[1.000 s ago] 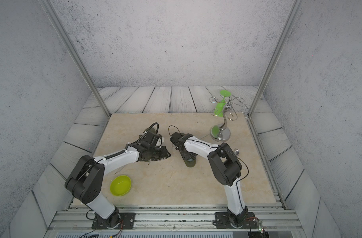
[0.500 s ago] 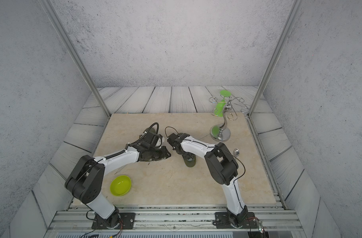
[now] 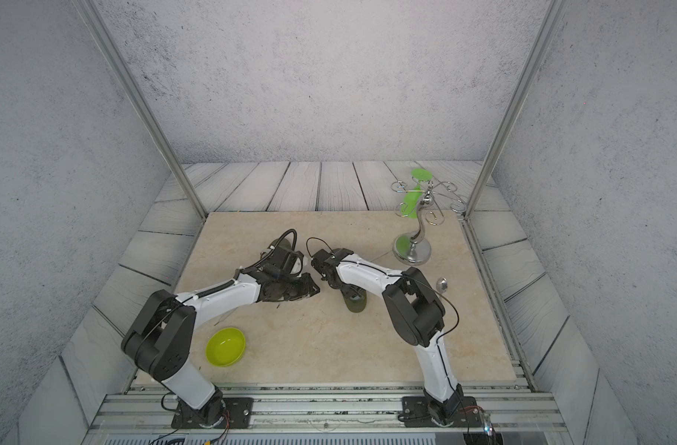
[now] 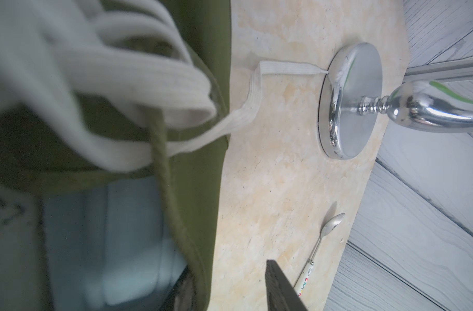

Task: Insert the insole into the shoe
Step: Adjust the insole in the shoe.

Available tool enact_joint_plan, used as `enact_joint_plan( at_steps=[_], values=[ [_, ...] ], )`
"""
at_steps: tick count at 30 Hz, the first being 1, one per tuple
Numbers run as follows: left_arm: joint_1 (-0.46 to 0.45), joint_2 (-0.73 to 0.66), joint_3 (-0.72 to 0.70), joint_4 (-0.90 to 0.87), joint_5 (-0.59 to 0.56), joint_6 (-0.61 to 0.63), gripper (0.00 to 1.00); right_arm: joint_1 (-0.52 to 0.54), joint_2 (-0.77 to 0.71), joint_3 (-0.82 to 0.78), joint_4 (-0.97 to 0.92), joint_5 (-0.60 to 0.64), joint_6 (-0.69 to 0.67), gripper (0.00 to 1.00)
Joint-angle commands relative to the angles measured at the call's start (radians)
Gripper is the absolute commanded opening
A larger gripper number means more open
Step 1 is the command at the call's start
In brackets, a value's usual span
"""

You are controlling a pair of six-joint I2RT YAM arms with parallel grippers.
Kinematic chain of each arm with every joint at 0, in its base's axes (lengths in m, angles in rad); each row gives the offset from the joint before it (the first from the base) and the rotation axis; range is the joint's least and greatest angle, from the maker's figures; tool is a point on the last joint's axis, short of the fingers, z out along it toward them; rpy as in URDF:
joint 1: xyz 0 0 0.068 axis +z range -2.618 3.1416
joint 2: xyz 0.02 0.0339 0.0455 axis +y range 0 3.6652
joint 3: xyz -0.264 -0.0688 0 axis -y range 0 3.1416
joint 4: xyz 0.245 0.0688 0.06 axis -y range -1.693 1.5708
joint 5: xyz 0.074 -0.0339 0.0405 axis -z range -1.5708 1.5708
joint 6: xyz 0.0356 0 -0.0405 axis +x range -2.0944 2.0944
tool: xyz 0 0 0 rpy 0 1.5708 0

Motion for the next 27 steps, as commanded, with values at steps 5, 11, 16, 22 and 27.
enact_joint_plan(
  at_steps=[5,11,16,22,27],
  values=[
    [0.005,0.0,0.001,0.005,0.005,0.001,0.22,0.005,-0.088,-0.027,-0.02,-0.023,-0.084,0.43],
    [0.005,-0.002,0.001,-0.004,0.0,0.002,0.23,0.004,-0.116,-0.01,-0.048,-0.032,-0.113,0.42],
    [0.005,-0.001,0.006,-0.011,-0.002,0.005,0.23,-0.004,-0.132,-0.013,-0.064,-0.016,-0.128,0.42],
    [0.005,-0.009,0.009,-0.026,-0.009,0.008,0.23,-0.015,-0.204,-0.035,-0.091,-0.071,-0.121,0.42],
    [0.005,-0.008,0.019,-0.029,-0.007,0.008,0.23,-0.015,-0.304,-0.033,-0.088,-0.284,-0.167,0.43]
  ],
)
